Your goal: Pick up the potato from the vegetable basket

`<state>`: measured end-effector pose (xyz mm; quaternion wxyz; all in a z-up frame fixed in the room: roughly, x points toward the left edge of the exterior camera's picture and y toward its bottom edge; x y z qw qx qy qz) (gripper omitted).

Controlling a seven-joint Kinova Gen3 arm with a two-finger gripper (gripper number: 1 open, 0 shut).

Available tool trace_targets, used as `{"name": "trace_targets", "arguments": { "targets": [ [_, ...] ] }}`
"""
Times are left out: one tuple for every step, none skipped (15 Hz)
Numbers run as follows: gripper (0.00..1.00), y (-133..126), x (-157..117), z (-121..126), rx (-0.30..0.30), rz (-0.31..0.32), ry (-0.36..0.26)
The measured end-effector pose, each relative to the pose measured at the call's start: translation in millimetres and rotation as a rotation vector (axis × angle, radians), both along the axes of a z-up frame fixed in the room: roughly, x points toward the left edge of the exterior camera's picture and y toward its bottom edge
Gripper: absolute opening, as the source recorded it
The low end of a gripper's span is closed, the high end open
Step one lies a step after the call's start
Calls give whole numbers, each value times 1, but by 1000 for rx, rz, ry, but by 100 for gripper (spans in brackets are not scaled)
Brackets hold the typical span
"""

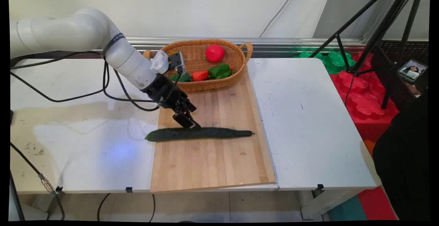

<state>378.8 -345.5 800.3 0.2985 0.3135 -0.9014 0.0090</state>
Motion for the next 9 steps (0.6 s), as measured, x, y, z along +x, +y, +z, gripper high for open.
{"name": "trace_targets", "arguments": {
  "targets": [
    [100,1,1,2,-6,1,4],
    [100,2,3,4,-13,0,8],
    [100,4,6,7,-22,-2,14],
    [100,7,9,11,-31,-5,19],
    [100,10,12,16,-41,-9,25],
    [100,12,15,21,-51,-12,31],
    [100,15,19,27,-63,-18,38],
    [100,19,23,32,-74,-23,43],
    [100,23,29,40,-87,-27,48]
  ]
}}
